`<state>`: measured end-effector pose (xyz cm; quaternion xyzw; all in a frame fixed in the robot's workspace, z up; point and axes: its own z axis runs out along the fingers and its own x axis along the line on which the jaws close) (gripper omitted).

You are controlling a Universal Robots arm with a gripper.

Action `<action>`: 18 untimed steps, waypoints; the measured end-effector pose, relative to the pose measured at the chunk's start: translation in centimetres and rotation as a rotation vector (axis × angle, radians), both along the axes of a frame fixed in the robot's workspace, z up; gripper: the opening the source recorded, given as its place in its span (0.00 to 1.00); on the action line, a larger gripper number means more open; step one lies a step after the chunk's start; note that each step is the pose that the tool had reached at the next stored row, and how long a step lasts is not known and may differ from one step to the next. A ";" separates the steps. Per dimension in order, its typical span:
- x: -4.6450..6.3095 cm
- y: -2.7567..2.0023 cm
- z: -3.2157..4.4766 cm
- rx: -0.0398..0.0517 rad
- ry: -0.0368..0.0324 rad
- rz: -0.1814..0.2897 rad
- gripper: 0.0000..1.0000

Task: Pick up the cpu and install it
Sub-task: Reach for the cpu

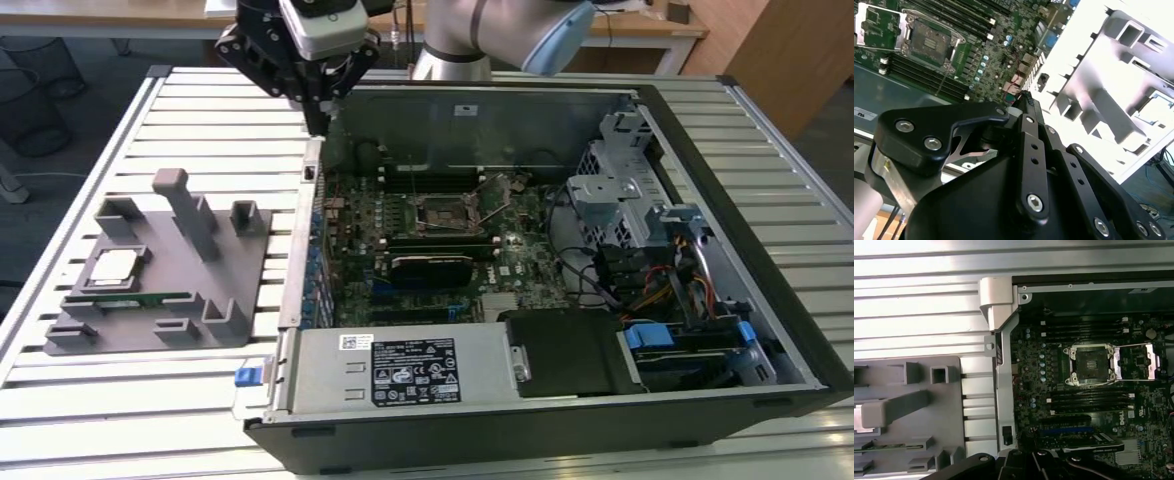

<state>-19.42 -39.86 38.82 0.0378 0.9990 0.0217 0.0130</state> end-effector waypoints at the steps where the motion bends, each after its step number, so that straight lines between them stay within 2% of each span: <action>1: -0.3 0.02 -0.01 0.0001 -0.0001 0.000 0.11; 7: -1.7 0.06 -0.03 0.0001 -0.0001 0.000 0.11; 18: -3.6 0.08 -0.08 0.0000 0.0000 0.000 0.11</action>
